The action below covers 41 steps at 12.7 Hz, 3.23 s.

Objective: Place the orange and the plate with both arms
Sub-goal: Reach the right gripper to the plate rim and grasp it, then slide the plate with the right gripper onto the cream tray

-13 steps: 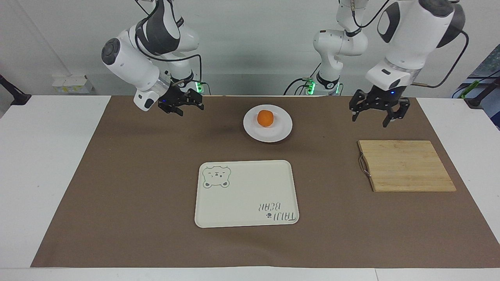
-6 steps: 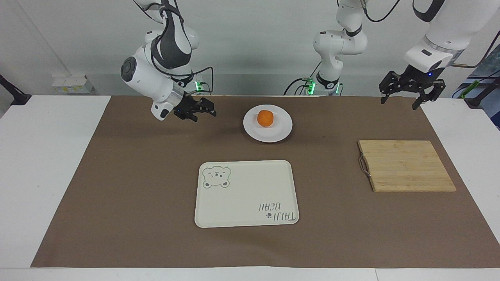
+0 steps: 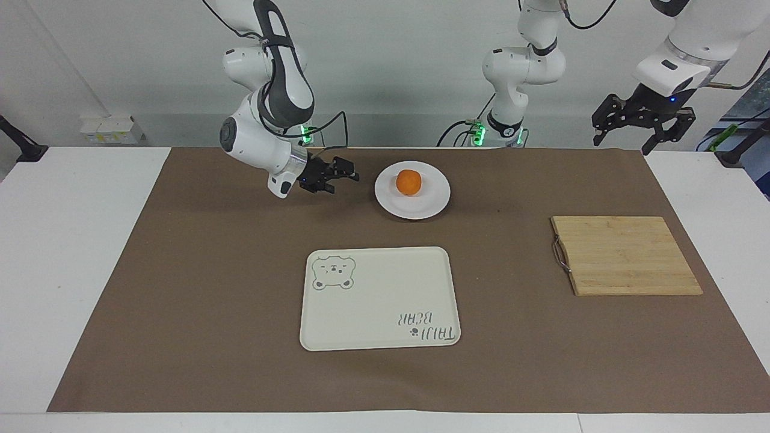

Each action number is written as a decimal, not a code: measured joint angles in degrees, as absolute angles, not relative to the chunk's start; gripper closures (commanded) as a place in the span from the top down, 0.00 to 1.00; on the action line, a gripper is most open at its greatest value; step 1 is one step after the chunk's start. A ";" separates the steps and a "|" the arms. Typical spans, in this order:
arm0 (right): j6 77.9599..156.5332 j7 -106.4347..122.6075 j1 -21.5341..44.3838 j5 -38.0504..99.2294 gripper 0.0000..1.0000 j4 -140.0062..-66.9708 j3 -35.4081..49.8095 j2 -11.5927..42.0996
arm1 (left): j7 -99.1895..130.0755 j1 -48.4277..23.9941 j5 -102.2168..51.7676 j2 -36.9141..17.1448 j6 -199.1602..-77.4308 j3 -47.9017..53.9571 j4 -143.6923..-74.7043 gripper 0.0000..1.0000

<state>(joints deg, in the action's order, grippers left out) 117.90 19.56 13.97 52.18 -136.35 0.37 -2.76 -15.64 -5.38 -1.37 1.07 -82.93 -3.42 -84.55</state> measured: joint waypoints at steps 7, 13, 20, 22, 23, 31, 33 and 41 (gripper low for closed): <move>126.44 32.97 21.70 69.54 0.81 -137.22 0.39 5.10 | -15.64 -5.37 -1.37 1.07 -82.85 -3.42 -84.55 1.00; 127.20 34.46 25.10 70.76 0.66 -138.43 0.38 5.81 | -15.64 -5.36 -1.37 1.07 -82.83 -3.42 -84.55 1.00; 129.68 34.46 28.03 72.08 0.47 -141.67 0.37 4.97 | -15.64 -5.36 -1.37 1.07 -82.81 -3.42 -84.55 1.00; 130.74 34.52 29.33 73.89 0.33 -142.46 0.38 4.68 | -15.64 -5.36 -1.37 1.07 -82.80 -3.42 -84.55 1.00; 131.45 34.86 30.05 75.71 0.20 -142.99 0.38 4.38 | -15.64 -5.36 -1.37 1.07 -82.80 -3.42 -84.55 1.00; 135.99 35.50 34.04 80.86 0.00 -146.59 0.32 2.00 | -15.64 -5.35 -1.37 1.07 -82.77 -3.42 -84.55 1.00; 134.89 35.50 33.24 82.35 0.00 -146.91 0.25 2.01 | -15.64 -5.35 -1.37 1.07 -82.77 -3.42 -84.55 1.00; 129.92 33.66 28.98 87.73 0.00 -144.77 -0.04 2.13 | -15.64 -5.35 -1.37 1.07 -82.75 -3.42 -84.55 1.00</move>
